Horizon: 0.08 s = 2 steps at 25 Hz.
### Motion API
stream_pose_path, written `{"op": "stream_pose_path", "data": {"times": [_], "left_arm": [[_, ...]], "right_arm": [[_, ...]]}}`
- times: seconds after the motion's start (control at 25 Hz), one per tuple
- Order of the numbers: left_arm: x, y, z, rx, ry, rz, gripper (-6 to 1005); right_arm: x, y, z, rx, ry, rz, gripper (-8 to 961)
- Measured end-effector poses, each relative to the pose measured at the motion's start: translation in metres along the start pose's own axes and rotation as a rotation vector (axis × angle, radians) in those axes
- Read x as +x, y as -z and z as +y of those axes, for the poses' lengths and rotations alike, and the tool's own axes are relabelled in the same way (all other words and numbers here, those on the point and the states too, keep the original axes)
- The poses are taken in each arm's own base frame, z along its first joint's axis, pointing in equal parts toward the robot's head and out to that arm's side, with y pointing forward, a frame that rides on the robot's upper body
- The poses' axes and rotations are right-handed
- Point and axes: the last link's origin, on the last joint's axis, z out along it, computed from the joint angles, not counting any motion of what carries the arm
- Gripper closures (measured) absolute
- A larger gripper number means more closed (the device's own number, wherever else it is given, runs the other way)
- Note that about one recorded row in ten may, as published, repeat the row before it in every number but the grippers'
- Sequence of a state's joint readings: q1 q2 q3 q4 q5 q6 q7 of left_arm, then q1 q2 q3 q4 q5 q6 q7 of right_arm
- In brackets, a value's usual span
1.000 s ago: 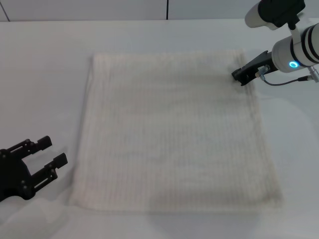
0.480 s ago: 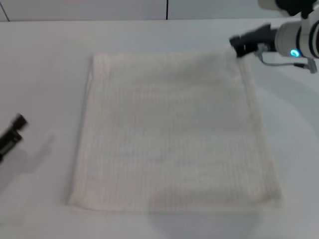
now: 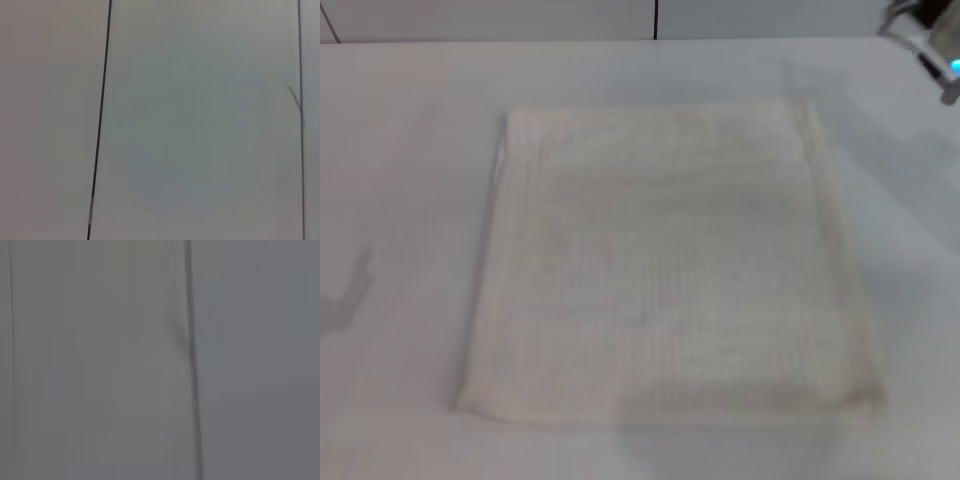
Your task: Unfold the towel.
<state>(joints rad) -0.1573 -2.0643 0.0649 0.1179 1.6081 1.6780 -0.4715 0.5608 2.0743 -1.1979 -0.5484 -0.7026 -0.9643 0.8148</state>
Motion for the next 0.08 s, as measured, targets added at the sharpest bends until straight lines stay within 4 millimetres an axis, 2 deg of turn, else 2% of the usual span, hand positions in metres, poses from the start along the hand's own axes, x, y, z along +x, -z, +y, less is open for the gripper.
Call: {"op": "stream_pose_path", "data": {"times": [0.04, 0.08], "left_arm": [[-0.0005, 0.0005, 0.0010, 0.012, 0.009, 0.005, 208], [-0.0006, 0.0005, 0.0011, 0.014, 0.010, 0.006, 208]], "right_arm": [[-0.0064, 0.0115, -0.0030, 0.043, 0.021, -0.141, 955], [-0.0084, 0.0173, -0.0042, 0.067, 0.033, -0.193, 955]]}}
